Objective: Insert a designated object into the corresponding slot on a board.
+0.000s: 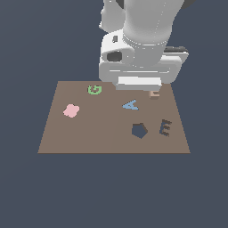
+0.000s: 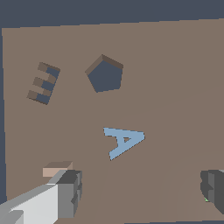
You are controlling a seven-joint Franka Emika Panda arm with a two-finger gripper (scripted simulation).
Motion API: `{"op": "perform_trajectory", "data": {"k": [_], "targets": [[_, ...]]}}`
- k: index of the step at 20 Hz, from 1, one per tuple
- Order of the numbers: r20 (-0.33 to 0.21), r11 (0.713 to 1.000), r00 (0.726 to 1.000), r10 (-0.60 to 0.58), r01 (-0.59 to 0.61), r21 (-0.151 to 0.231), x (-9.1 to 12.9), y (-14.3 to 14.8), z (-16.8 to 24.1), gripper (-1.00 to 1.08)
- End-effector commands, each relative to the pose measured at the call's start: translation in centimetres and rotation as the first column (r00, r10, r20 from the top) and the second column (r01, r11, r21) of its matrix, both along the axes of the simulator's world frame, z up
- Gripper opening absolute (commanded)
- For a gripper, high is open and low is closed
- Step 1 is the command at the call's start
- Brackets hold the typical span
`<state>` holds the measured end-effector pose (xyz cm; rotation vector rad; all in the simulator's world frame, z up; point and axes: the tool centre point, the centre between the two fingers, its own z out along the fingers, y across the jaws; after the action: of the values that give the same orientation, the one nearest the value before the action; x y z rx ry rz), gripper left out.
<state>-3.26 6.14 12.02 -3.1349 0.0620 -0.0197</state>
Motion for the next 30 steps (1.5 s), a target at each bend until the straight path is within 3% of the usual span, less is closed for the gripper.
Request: {"op": "perform_trajectory", "data": {"k": [1, 7, 12, 29, 30], "targets": [[-0.003, 1.000, 1.000, 0.003, -0.003, -0.001, -1.3, 2.3, -1.6, 1.00], [-0.009, 1.000, 1.000, 0.008, -0.008, -0.003, -3.8, 6.7, -4.9, 1.00], [-0.011, 1.000, 1.000, 0.009, -0.009, -0.004, -4.8, 8.8, -6.3, 1.00], [-0.013, 1.000, 1.000, 0.010, -0.010, -0.006, -5.2, 9.7, -9.0, 1.00], [-0.013, 1.000, 1.000, 0.010, -0.010, -0.006, -5.2, 9.7, -9.0, -1.00]]}}
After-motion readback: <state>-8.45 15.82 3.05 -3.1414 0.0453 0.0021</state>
